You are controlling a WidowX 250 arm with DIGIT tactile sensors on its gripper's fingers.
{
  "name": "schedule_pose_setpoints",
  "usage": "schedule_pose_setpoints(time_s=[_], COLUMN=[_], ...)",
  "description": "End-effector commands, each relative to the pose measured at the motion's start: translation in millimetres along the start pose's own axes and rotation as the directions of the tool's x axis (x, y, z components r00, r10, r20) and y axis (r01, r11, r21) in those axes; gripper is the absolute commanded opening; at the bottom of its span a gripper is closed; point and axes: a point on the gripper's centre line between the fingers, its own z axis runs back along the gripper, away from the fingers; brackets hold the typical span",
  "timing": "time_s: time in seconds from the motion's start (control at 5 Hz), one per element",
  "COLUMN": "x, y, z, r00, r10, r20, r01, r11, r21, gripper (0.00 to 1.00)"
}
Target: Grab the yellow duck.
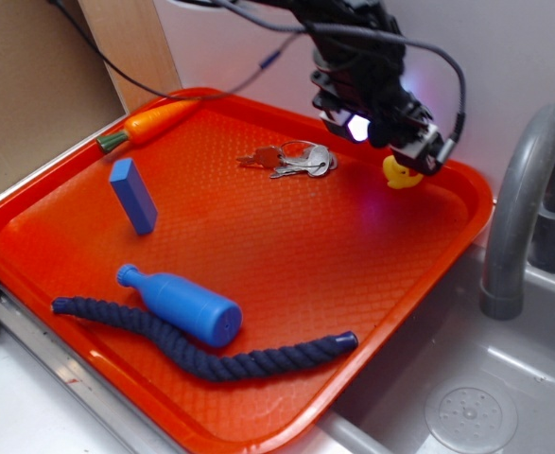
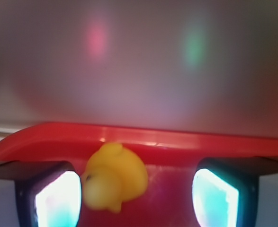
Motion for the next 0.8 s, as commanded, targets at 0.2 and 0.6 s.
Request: schedule_pose_setpoints(time_s=[0.2, 0.6], x=[6, 14], y=[-17, -8], z=[2, 14], r00=[0.999, 1.000], r10=[0.024, 0.011], r20=[-0.030, 0.006], r01=[-0.029, -0.010], r11=[0.984, 0.989], r21=[-0.173, -0.149], gripper=[0.00, 0.00])
